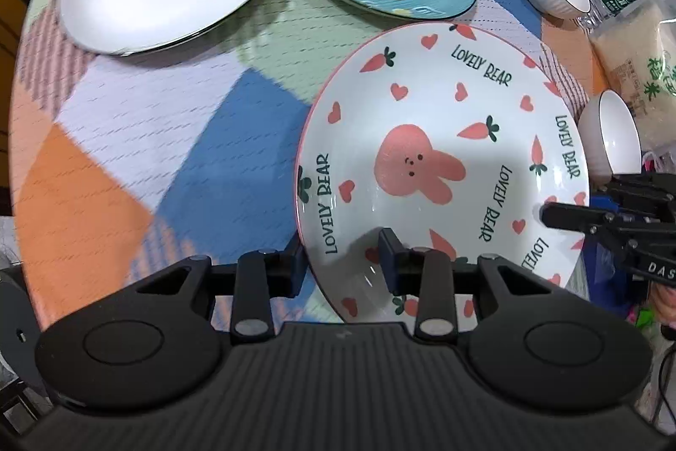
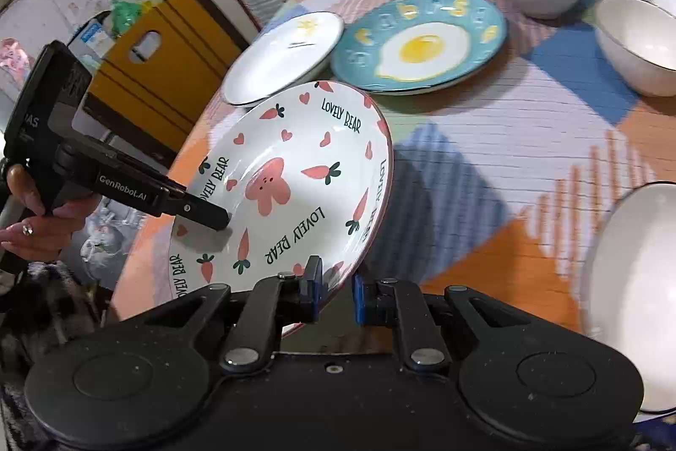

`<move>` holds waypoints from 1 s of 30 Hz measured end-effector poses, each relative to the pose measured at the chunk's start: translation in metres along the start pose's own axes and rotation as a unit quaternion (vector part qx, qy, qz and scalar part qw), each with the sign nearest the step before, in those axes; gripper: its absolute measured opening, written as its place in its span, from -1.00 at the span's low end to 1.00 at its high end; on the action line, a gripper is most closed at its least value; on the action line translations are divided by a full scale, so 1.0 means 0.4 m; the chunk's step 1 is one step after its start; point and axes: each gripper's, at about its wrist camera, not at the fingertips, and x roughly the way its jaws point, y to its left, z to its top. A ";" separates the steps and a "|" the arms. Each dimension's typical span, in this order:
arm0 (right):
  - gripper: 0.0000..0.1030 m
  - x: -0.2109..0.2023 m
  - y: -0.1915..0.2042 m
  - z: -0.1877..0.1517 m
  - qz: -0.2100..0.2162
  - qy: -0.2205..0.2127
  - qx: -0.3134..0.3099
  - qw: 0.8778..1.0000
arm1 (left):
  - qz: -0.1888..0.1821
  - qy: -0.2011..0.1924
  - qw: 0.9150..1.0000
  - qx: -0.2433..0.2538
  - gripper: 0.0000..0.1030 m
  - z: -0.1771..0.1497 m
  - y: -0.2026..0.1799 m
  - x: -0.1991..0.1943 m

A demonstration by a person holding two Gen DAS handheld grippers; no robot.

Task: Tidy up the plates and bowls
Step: 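Lift the bunny plate with both grippers and carry it toward the blue egg plate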

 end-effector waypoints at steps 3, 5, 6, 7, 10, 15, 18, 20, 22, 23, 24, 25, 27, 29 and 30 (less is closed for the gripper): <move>-0.63 -0.003 -0.038 -0.005 -0.006 -0.002 0.020 1.000 | -0.001 0.008 1.000 0.009 -0.34 0.021 -0.021 0.020; -0.63 -0.001 -0.054 -0.010 -0.015 -0.006 0.030 0.999 | 0.000 0.015 1.000 0.010 -0.34 0.038 -0.030 0.043; -0.63 0.000 -0.060 -0.015 -0.019 -0.007 0.035 0.999 | -0.001 0.018 1.000 0.009 -0.34 0.048 -0.035 0.054; -0.63 -0.002 -0.065 -0.019 -0.021 -0.008 0.041 0.999 | 0.000 0.020 1.000 0.009 -0.34 0.057 -0.037 0.064; -0.61 0.003 -0.069 -0.032 -0.025 -0.007 0.051 0.998 | 0.006 0.016 1.000 0.011 -0.34 0.062 -0.042 0.077; -0.57 0.024 -0.074 -0.044 -0.035 -0.009 0.058 0.998 | 0.013 0.012 1.000 0.011 -0.34 0.063 -0.034 0.093; -0.56 0.040 -0.071 -0.033 -0.051 -0.009 0.054 0.997 | 0.015 0.010 1.000 0.010 -0.36 0.058 -0.030 0.102; -0.55 0.052 -0.064 -0.029 -0.067 -0.005 0.046 0.997 | 0.017 0.009 1.000 0.015 -0.37 0.051 -0.034 0.108; -0.49 0.063 -0.055 -0.028 -0.091 -0.002 0.037 0.995 | 0.022 0.004 0.999 0.024 -0.36 0.044 -0.042 0.108; -0.46 0.068 -0.052 -0.028 -0.101 -0.001 0.036 0.994 | 0.023 0.002 0.999 0.027 -0.36 0.041 -0.045 0.106; -0.43 0.072 -0.051 -0.028 -0.108 0.000 0.038 0.993 | 0.025 0.002 0.999 0.029 -0.37 0.038 -0.047 0.106; -0.42 0.073 -0.049 -0.027 -0.115 -0.002 0.042 0.993 | 0.025 0.002 0.999 0.030 -0.36 0.036 -0.048 0.104; -0.40 0.073 -0.045 -0.027 -0.126 -0.005 0.046 0.991 | 0.028 0.003 0.999 0.031 -0.36 0.033 -0.051 0.096; -0.38 0.073 -0.035 -0.027 -0.139 -0.004 0.043 0.989 | 0.035 0.007 0.999 0.033 -0.36 0.027 -0.059 0.081; -0.37 0.073 -0.028 -0.025 -0.148 -0.002 0.038 0.988 | 0.038 0.010 0.999 0.037 -0.36 0.022 -0.067 0.068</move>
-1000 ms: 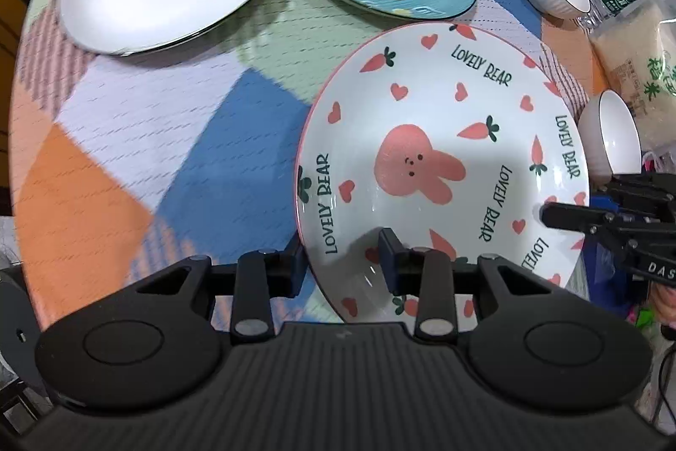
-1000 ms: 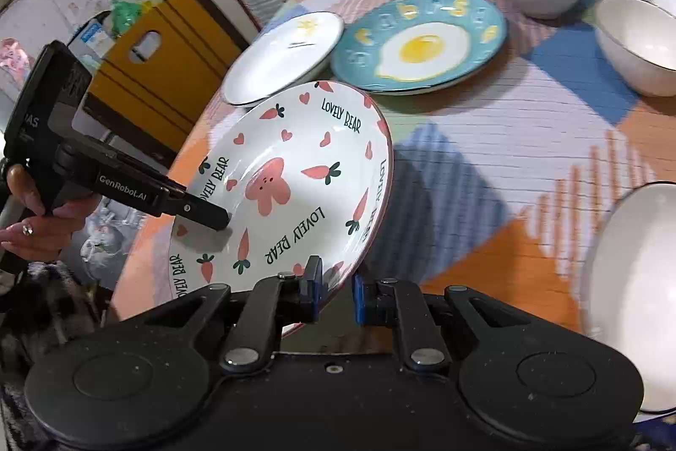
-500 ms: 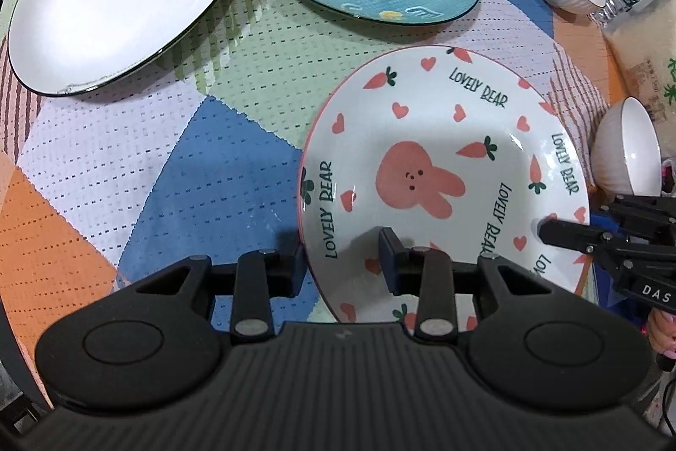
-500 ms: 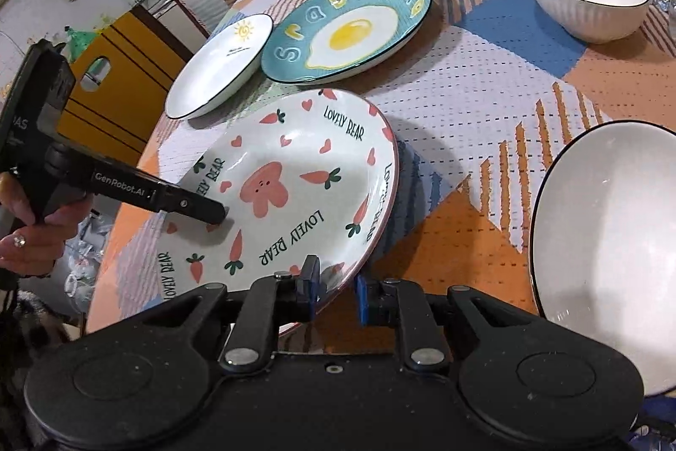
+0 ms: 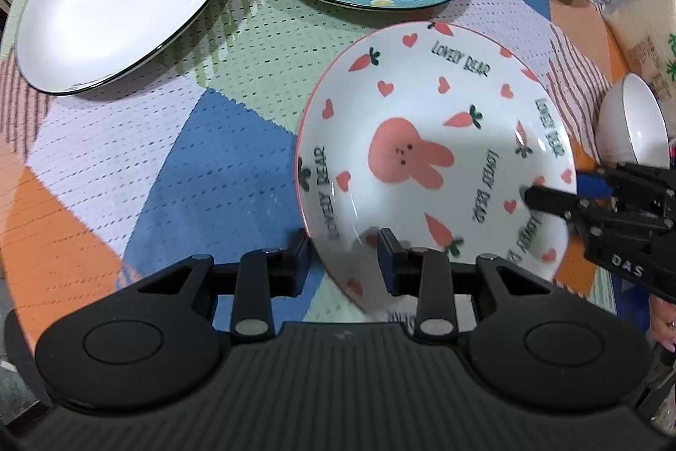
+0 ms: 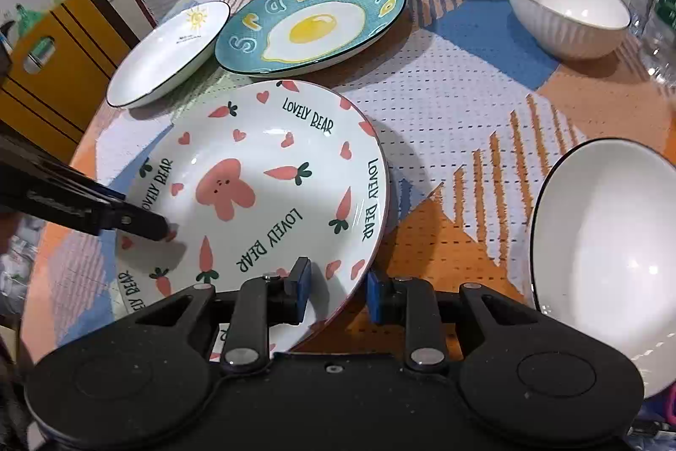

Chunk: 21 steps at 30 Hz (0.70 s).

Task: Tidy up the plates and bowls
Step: 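Lift the bunny plate with both grippers and carry it toward the blue egg plate, then lower the bunny plate onto the cloth and open both grippers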

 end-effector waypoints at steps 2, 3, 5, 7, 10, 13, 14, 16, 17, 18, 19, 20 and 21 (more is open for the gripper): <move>-0.31 -0.012 0.022 0.001 -0.021 0.002 -0.025 0.999 | 0.013 -0.002 1.000 0.015 -0.36 -0.011 -0.018 -0.029; -0.27 -0.020 0.034 0.000 -0.029 0.003 -0.040 0.999 | 0.023 -0.008 0.999 0.022 -0.36 -0.017 -0.027 -0.045; -0.19 -0.039 0.049 0.002 -0.039 0.005 -0.057 0.998 | 0.042 -0.022 0.998 0.037 -0.36 -0.031 -0.043 -0.081; -0.16 -0.064 0.056 0.008 -0.036 0.005 -0.060 0.998 | 0.053 -0.041 0.997 0.049 -0.33 -0.044 -0.058 -0.119; -0.05 -0.115 0.077 0.027 -0.020 -0.010 -0.069 0.997 | 0.087 -0.076 0.991 0.066 -0.27 -0.056 -0.078 -0.174; 0.06 -0.165 0.109 0.048 -0.013 -0.030 -0.087 0.996 | 0.113 -0.103 0.985 0.078 -0.20 -0.068 -0.085 -0.228; 0.13 -0.180 0.118 0.056 -0.008 -0.034 -0.093 0.995 | 0.115 -0.109 0.984 0.078 -0.17 -0.071 -0.084 -0.244; 0.21 -0.209 0.139 0.073 -0.001 -0.039 -0.104 0.994 | 0.113 -0.119 0.984 0.076 -0.08 -0.077 -0.081 -0.277; 0.21 -0.225 0.149 0.082 0.001 -0.042 -0.110 0.993 | 0.111 -0.123 0.983 0.075 -0.02 -0.081 -0.079 -0.293; 0.22 -0.239 0.160 0.088 0.002 -0.044 -0.116 0.992 | 0.111 -0.126 0.983 0.075 0.01 -0.084 -0.076 -0.308; 0.22 -0.253 0.170 0.095 0.004 -0.047 -0.123 0.991 | 0.111 -0.129 0.983 0.075 0.08 -0.089 -0.074 -0.322; 0.23 -0.268 0.179 0.104 0.006 -0.049 -0.129 0.990 | 0.112 -0.132 0.982 0.076 0.14 -0.092 -0.072 -0.334; 0.23 -0.281 0.189 0.114 0.007 -0.051 -0.135 0.990 | 0.109 -0.135 0.982 0.078 0.17 -0.095 -0.068 -0.347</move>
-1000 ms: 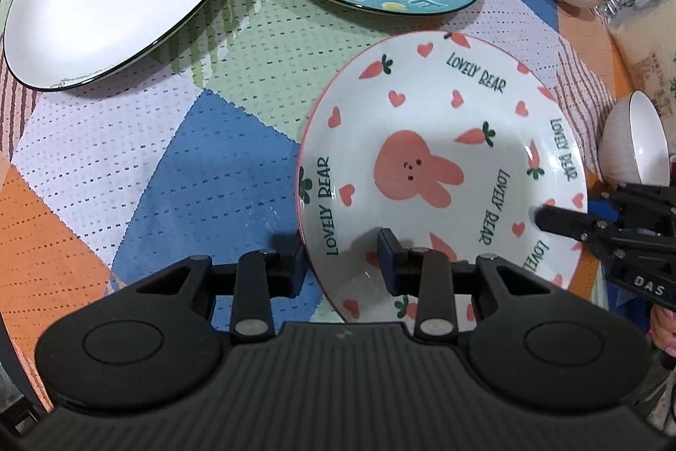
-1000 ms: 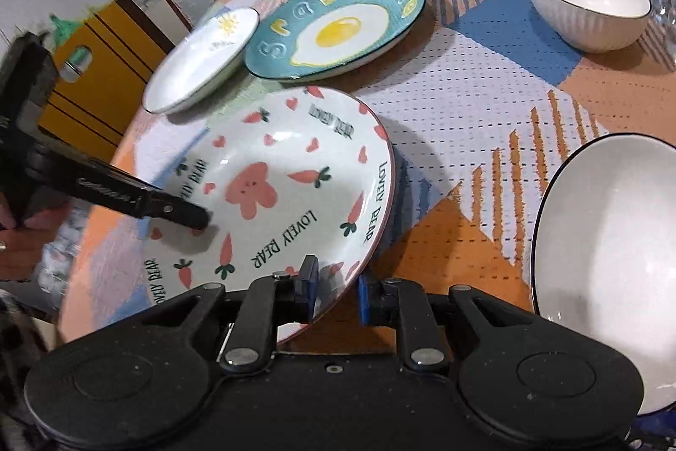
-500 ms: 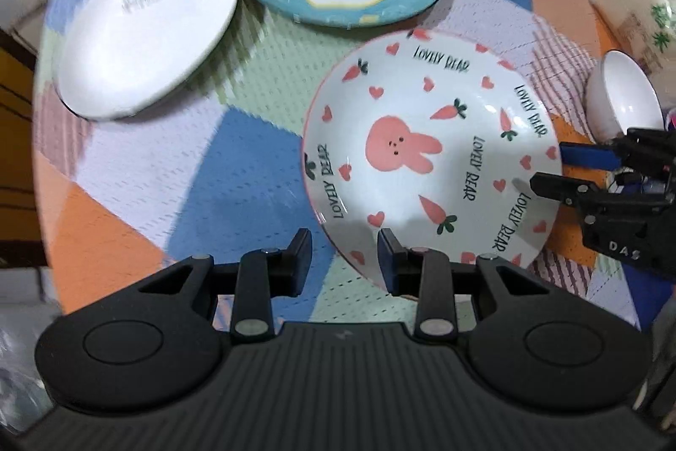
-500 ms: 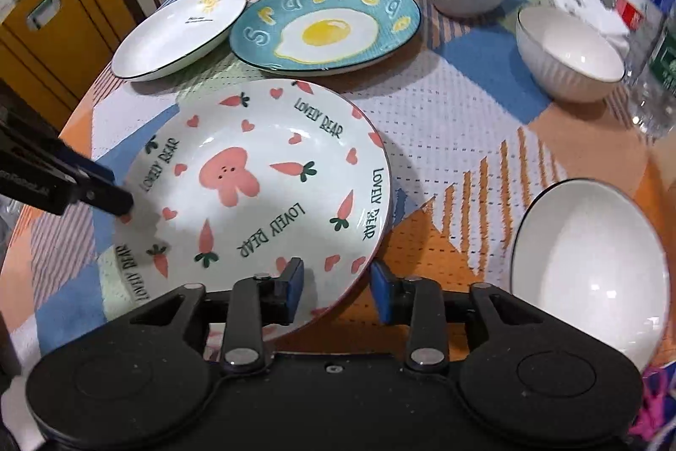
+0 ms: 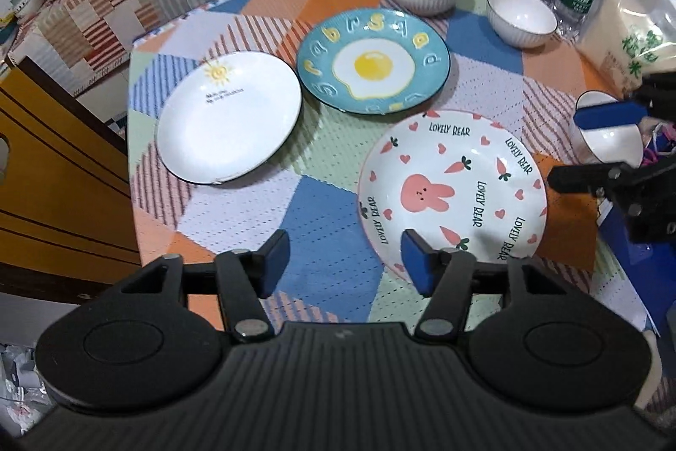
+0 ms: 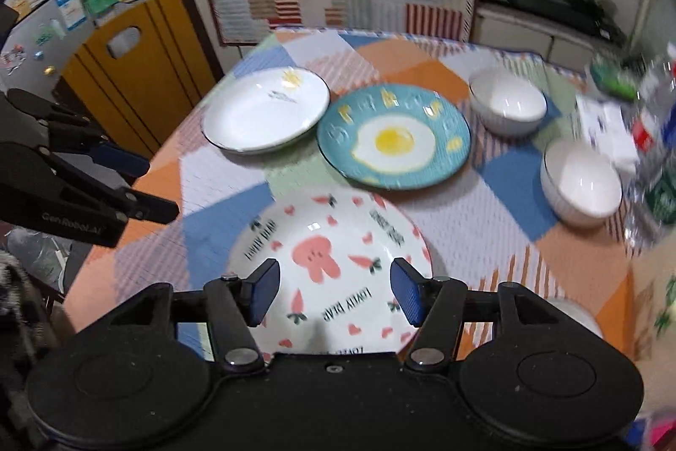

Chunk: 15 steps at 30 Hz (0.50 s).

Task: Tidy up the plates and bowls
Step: 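Lower the bunny plate onto the cloth and open both grippers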

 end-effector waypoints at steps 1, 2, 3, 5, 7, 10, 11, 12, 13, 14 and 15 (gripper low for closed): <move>0.24 -0.009 0.005 0.011 0.002 -0.001 -0.004 1.000 | 0.002 -0.002 1.000 0.002 0.22 -0.001 0.007 -0.012; 0.25 -0.020 0.013 0.024 0.005 -0.002 -0.011 1.000 | 0.005 -0.005 1.000 0.004 0.24 -0.001 0.013 -0.021; 0.25 -0.028 0.021 0.036 0.009 -0.003 -0.017 1.000 | 0.010 -0.009 1.000 0.008 0.25 -0.001 0.020 -0.032; 0.25 -0.047 0.041 0.064 0.019 -0.005 -0.035 0.999 | 0.024 -0.015 1.000 0.012 0.29 -0.002 0.034 -0.041; 0.25 -0.057 0.062 0.092 0.025 -0.003 -0.057 0.998 | 0.037 -0.017 0.999 0.016 0.32 0.000 0.052 -0.050; 0.25 -0.064 0.092 0.138 0.036 -0.005 -0.082 0.996 | 0.045 -0.020 0.999 0.017 0.39 0.005 0.087 -0.059; 0.26 -0.062 0.100 0.154 0.042 -0.005 -0.087 0.995 | 0.047 -0.020 0.999 0.016 0.42 0.007 0.100 -0.059; 0.30 -0.057 0.106 0.170 0.047 -0.006 -0.091 0.995 | 0.048 -0.020 0.999 0.014 0.44 0.009 0.113 -0.057; 0.34 -0.052 0.113 0.186 0.051 -0.010 -0.093 0.994 | 0.051 -0.021 0.998 0.011 0.47 0.011 0.128 -0.053; 0.40 -0.045 0.118 0.201 0.055 -0.014 -0.096 0.994 | 0.054 -0.020 0.998 0.007 0.49 0.015 0.145 -0.048; 0.40 -0.037 0.125 0.214 0.060 -0.020 -0.101 0.993 | 0.055 -0.019 0.998 0.002 0.49 0.017 0.159 -0.042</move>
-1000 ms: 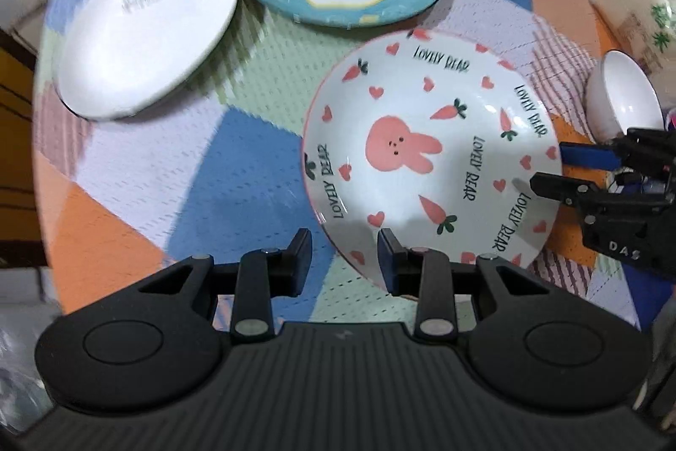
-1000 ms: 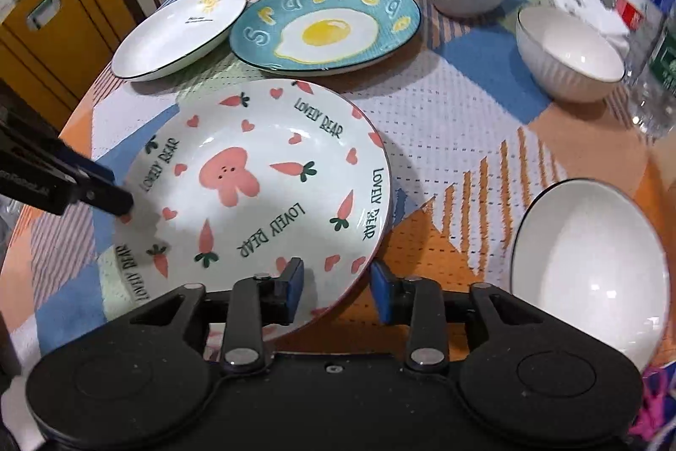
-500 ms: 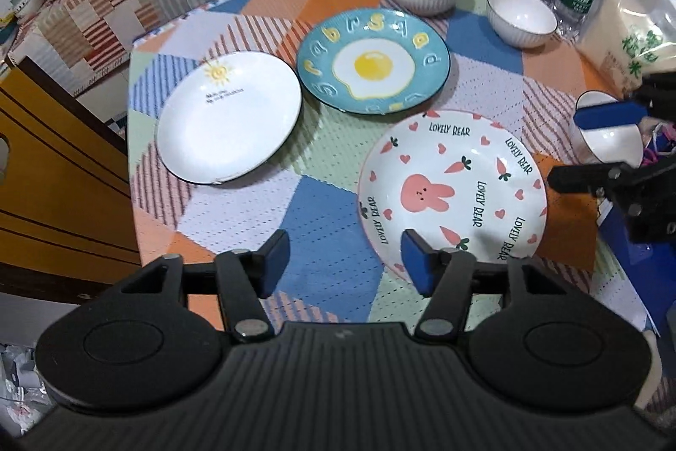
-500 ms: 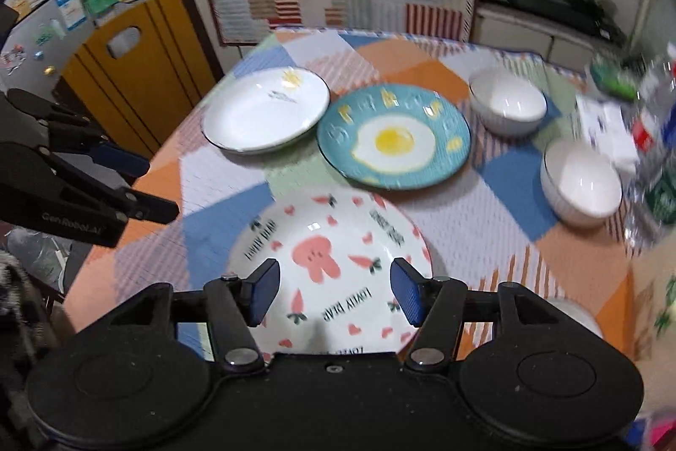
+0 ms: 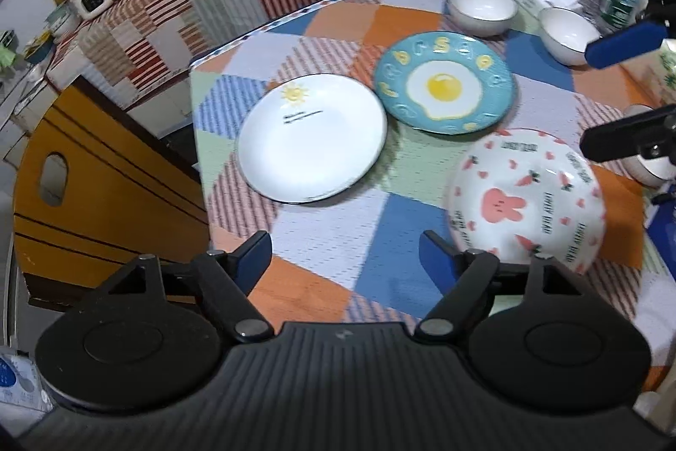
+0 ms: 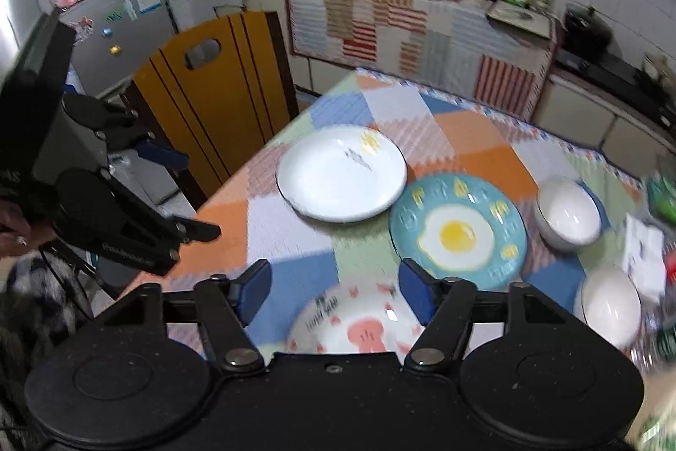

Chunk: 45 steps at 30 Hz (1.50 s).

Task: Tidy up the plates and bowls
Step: 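Lower the bunny plate onto the cloth and open both grippers, then grasp the white sun-print plate rim with both grippers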

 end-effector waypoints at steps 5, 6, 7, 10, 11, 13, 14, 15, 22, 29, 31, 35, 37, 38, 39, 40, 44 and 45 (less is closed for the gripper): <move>0.41 0.076 -0.001 0.068 0.023 -0.027 -0.031 0.999 | -0.003 0.021 0.999 -0.037 0.56 0.015 0.089 0.062; 0.41 0.093 -0.007 0.078 0.028 -0.030 -0.031 0.999 | -0.005 0.026 0.999 -0.044 0.57 0.017 0.106 0.076; 0.41 0.111 -0.013 0.089 0.036 -0.032 -0.030 0.998 | -0.006 0.031 0.998 -0.049 0.58 0.019 0.123 0.094; 0.41 0.173 -0.037 0.118 0.055 -0.035 -0.015 0.998 | -0.013 0.038 0.997 -0.059 0.58 0.025 0.165 0.146; 0.41 0.193 -0.048 0.123 0.060 -0.037 -0.005 0.998 | -0.016 0.040 0.997 -0.062 0.58 0.027 0.178 0.164; 0.41 0.242 -0.076 0.135 0.070 -0.032 0.018 0.997 | -0.023 0.038 0.996 -0.074 0.58 0.033 0.205 0.204; 0.41 0.271 -0.089 0.141 0.076 -0.024 0.027 0.996 | -0.025 0.038 0.996 -0.080 0.58 0.035 0.217 0.221; 0.41 0.300 -0.103 0.144 0.079 -0.021 0.038 0.996 | -0.027 0.040 0.995 -0.088 0.58 0.038 0.232 0.247; 0.41 0.482 -0.173 0.140 0.054 -0.008 0.039 0.998 | -0.013 0.055 0.991 -0.123 0.58 0.039 0.296 0.405; 0.23 0.603 -0.250 0.139 0.043 -0.009 0.074 0.996 | 0.026 0.050 0.990 -0.132 0.58 0.018 0.303 0.518; 0.12 0.629 -0.251 0.141 0.035 -0.006 0.061 0.998 | 0.015 0.046 0.988 -0.146 0.58 0.017 0.303 0.533; 0.08 0.659 -0.248 0.158 0.030 -0.002 0.030 0.999 | 0.008 0.039 0.984 -0.173 0.55 0.011 0.299 0.550; 0.08 0.679 -0.246 0.172 0.018 0.004 0.015 1.000 | -0.009 0.045 0.981 -0.191 0.54 0.004 0.301 0.562; 0.08 0.690 -0.246 0.178 0.018 0.007 0.008 1.000 | -0.018 0.043 0.979 -0.198 0.51 0.001 0.302 0.565; 0.08 0.701 -0.246 0.185 0.016 0.011 0.002 1.000 | -0.026 0.043 0.977 -0.206 0.49 -0.003 0.304 0.569; 0.08 0.716 -0.247 0.191 0.016 0.017 -0.001 1.000 | -0.033 0.043 0.976 -0.212 0.40 -0.006 0.303 0.572; -0.06 0.765 -0.253 0.204 0.029 0.048 0.000 0.998 | -0.063 0.039 0.971 -0.228 -0.08 -0.003 0.303 0.581; -0.18 0.773 -0.255 0.204 0.027 0.051 -0.002 0.998 | -0.074 0.038 0.969 -0.231 -0.18 -0.001 0.303 0.584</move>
